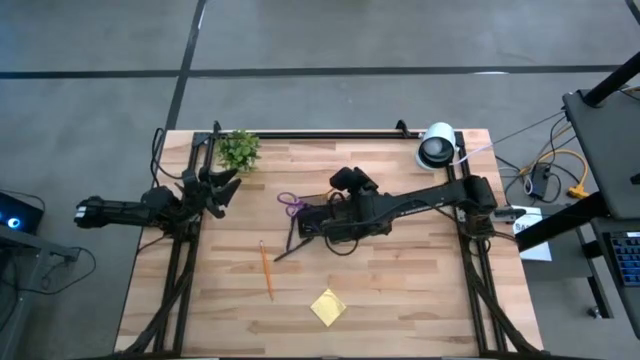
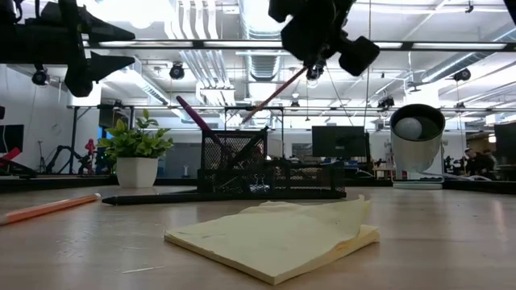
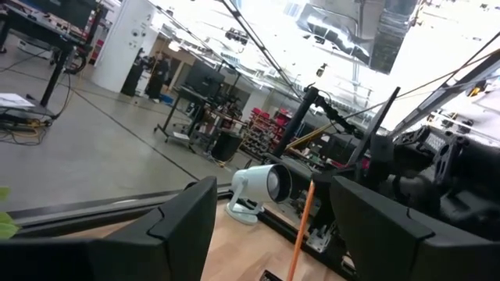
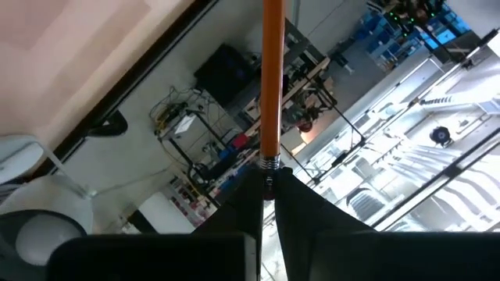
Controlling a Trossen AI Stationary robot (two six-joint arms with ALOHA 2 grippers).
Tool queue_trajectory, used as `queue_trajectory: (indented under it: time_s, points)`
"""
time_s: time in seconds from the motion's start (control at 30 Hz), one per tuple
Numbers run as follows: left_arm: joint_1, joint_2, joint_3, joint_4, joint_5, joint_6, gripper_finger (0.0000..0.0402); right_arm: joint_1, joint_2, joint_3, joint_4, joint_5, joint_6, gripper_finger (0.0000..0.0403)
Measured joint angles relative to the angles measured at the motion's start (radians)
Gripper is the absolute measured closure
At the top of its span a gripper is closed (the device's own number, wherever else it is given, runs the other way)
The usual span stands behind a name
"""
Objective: Pick and place office supplies into organizer
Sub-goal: Put the right orange pencil into the black desk organizer
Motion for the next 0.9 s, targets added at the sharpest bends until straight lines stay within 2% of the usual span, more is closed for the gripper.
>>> queue_trajectory:
  time_s: [0.27, 0.43, 0.63, 0.9]
  points:
    - [0.0, 0.0, -0.002, 0.0, 0.0, 0.0, 0.0166, -0.005, 0.076, 0.02, 0.026, -0.002, -0.022, 0.039]
    - [0.0, -0.001, -0.002, 0.0, 0.0, 0.001, 0.0166, -0.001, 0.118, 0.096, 0.059, -0.005, -0.021, 0.039]
    - [0.0, -0.001, -0.002, 0.001, 0.0, 0.001, 0.0166, 0.011, 0.19, 0.212, 0.073, -0.117, -0.019, 0.039]
    - [0.0, -0.003, -0.002, 0.012, 0.0, 0.0, 0.0166, 0.044, 0.24, 0.278, 0.076, -0.128, 0.047, 0.039]
